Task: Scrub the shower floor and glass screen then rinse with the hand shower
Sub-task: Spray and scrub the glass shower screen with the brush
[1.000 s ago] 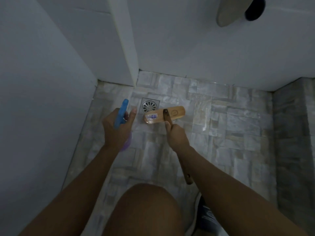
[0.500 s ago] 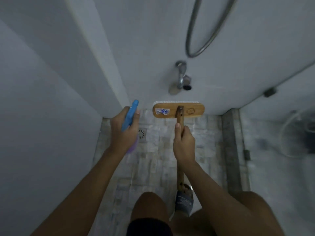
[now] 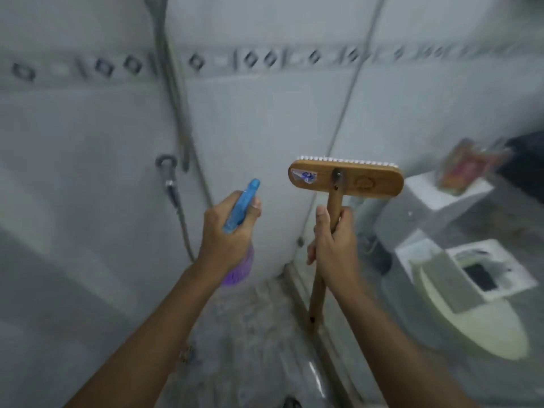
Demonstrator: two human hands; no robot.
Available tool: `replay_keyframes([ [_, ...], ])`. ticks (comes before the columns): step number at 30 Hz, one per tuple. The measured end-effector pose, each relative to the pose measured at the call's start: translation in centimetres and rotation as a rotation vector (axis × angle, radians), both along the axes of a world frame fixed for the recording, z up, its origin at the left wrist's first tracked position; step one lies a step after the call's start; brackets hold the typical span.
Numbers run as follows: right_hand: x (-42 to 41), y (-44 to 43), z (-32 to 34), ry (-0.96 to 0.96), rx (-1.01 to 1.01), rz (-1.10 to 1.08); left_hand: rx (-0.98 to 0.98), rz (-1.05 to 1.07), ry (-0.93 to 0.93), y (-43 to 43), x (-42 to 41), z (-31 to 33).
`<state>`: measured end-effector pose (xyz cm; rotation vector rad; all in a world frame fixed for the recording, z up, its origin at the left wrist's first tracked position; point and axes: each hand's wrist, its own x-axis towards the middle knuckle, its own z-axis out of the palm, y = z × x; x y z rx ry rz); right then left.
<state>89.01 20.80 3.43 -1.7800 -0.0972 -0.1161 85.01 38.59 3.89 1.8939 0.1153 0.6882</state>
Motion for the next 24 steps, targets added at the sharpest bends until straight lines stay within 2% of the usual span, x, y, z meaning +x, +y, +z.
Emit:
replay_keyframes([
  [7, 3.3, -11.1, 22.9, -0.259, 0.084, -0.196, -0.055, -0.242, -0.201, -11.1, 8.3, 20.7],
  [13, 2.4, -18.8, 36.6, -0.492, 0.061, -0.370, -0.109, -0.452, -0.346, -20.5, 12.1, 32.2],
  [16, 0.6, -21.5, 41.4, -0.636, -0.015, -0.465, -0.142, -0.565, -0.401, -24.4, 12.8, 35.3],
  [21, -2.1, -23.5, 44.6, -0.687, -0.118, -0.636, -0.225, -0.730, -0.384, -28.0, 12.6, 36.6],
  [24, -3.6, -23.7, 45.2, -0.681, -0.147, -0.734, -0.187, -0.818, -0.416, -29.4, 12.1, 38.2],
])
